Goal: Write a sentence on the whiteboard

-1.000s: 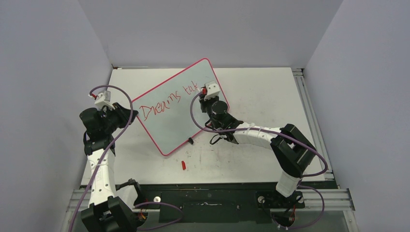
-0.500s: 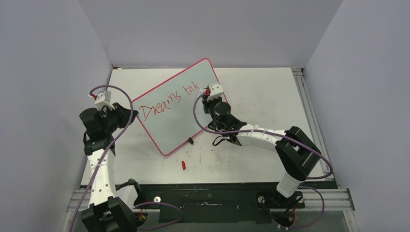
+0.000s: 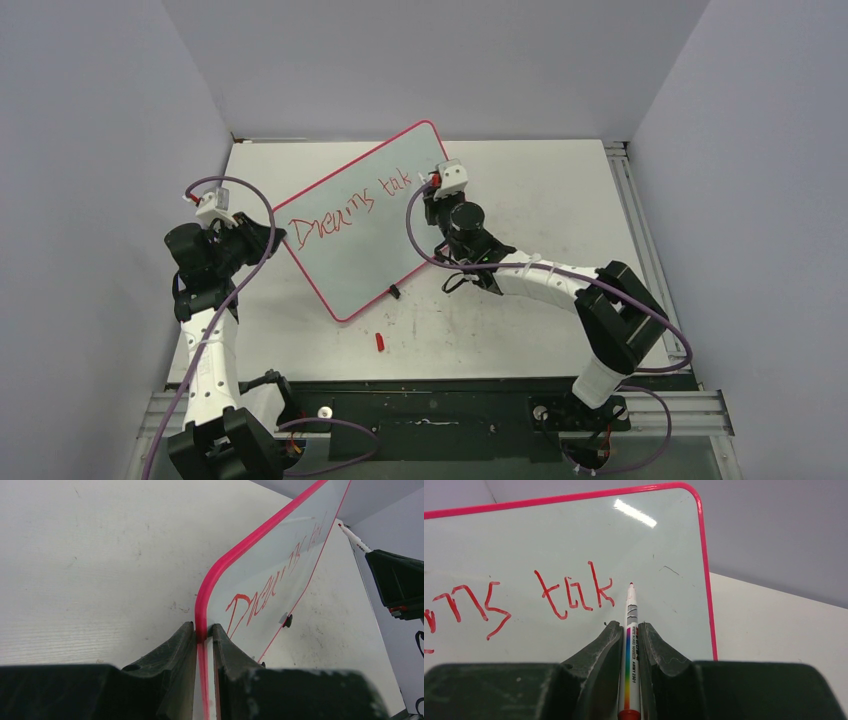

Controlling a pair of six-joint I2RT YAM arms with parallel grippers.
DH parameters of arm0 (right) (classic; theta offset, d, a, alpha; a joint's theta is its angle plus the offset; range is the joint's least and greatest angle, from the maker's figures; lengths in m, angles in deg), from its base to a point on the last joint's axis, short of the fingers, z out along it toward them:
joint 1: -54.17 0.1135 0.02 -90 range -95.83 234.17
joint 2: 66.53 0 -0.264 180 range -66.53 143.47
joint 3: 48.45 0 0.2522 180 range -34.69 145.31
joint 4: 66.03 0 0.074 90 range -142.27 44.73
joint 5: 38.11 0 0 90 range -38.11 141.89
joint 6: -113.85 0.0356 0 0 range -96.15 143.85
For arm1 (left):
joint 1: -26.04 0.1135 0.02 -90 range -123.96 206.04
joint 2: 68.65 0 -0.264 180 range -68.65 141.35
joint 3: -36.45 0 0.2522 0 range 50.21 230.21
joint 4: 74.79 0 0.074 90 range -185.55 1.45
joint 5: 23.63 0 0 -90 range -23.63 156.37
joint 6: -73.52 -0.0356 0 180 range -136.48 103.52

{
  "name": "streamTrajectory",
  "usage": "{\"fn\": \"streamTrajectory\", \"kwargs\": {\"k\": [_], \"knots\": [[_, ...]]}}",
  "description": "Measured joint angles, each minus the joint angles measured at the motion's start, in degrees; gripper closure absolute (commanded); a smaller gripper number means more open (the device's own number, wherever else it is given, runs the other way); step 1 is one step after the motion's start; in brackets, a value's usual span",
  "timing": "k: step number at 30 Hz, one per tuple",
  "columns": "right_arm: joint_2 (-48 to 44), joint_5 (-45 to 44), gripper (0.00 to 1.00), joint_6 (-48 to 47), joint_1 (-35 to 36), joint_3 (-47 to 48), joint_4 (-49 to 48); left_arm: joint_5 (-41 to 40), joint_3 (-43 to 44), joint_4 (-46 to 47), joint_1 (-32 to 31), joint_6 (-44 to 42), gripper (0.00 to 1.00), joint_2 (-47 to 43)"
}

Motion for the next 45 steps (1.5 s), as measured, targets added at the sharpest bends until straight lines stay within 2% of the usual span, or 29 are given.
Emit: {"fn": "streamTrajectory", "kwargs": {"k": [45], "knots": [[4.26,1.6,0.95,-0.37,-0.44,3.19,0.11,0.0,0.0,-0.15,-0.02,-0.2,0.86,0.0]]}}
